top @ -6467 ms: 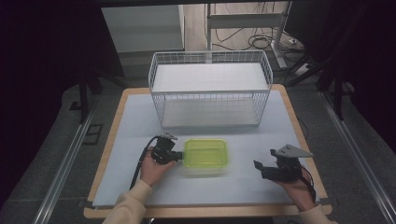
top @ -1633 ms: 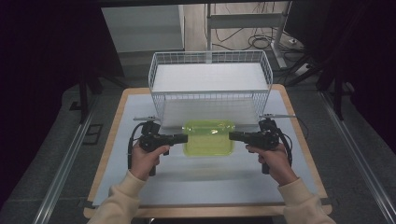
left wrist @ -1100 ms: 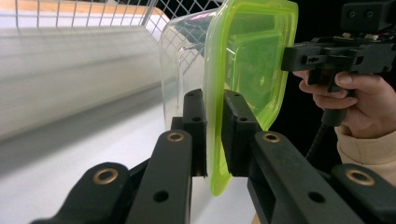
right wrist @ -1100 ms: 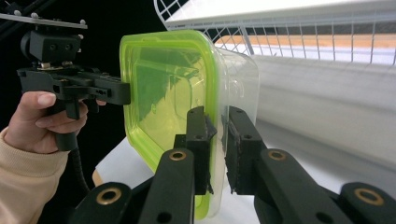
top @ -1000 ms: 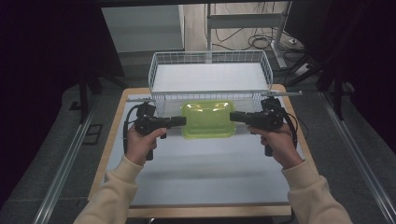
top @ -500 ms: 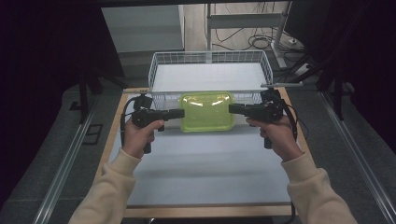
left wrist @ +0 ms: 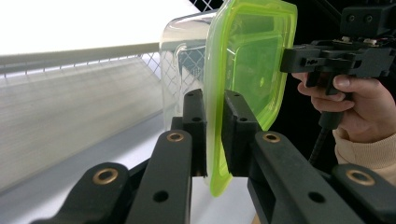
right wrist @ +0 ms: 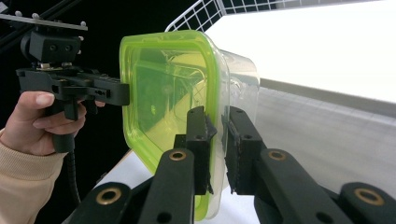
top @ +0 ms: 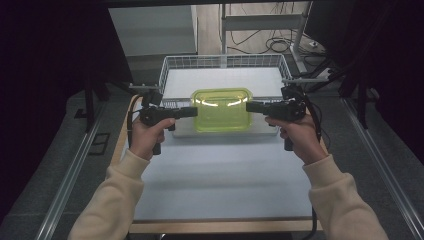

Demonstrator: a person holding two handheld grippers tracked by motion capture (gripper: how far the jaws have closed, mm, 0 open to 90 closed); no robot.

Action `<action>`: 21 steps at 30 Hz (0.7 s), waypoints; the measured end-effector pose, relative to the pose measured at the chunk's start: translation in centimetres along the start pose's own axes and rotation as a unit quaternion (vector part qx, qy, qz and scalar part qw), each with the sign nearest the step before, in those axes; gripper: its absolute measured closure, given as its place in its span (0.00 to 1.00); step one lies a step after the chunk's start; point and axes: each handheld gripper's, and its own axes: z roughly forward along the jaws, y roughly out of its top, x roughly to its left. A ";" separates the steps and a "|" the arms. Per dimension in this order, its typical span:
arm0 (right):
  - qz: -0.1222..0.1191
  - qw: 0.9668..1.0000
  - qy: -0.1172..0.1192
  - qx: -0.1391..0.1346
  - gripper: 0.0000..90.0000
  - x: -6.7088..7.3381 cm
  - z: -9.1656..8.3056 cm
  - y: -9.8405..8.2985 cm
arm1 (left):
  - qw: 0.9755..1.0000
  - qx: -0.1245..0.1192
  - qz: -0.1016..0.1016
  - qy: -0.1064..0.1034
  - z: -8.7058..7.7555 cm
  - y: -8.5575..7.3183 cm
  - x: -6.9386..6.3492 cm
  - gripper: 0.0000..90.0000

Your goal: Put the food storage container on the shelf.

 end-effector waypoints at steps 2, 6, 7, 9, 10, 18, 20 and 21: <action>-0.001 1.000 -0.002 -0.001 0.90 -0.1 0.0 0.4 | 1.000 0.000 0.000 0.002 0.1 0.4 0.0 0.91; 0.002 1.000 -0.004 -0.003 0.90 -0.3 0.0 1.0 | 1.000 -0.001 0.003 0.002 0.2 1.3 -0.1 0.91; 0.004 1.000 -0.005 -0.006 0.90 -0.3 0.0 1.2 | 1.000 -0.001 0.003 0.002 0.2 1.3 -0.1 0.91; 0.002 1.000 -0.006 -0.006 0.90 -0.4 -0.1 1.6 | 1.000 0.000 0.006 -0.003 0.3 2.0 0.1 0.91; 0.001 1.000 -0.007 -0.006 0.90 -0.4 -0.1 1.7 | 1.000 0.000 0.004 -0.002 0.4 2.2 0.2 0.91; 0.004 1.000 -0.018 -0.008 0.90 -1.1 0.2 3.3 | 1.000 0.003 0.009 0.007 1.0 3.9 0.5 0.91; 0.001 1.000 -0.021 -0.008 0.90 -1.4 0.3 3.5 | 1.000 0.005 0.008 0.009 1.2 4.2 0.8 0.91; 0.000 1.000 -0.023 -0.008 0.90 -1.4 0.4 3.7 | 1.000 0.006 0.007 0.010 1.3 4.4 0.9 0.91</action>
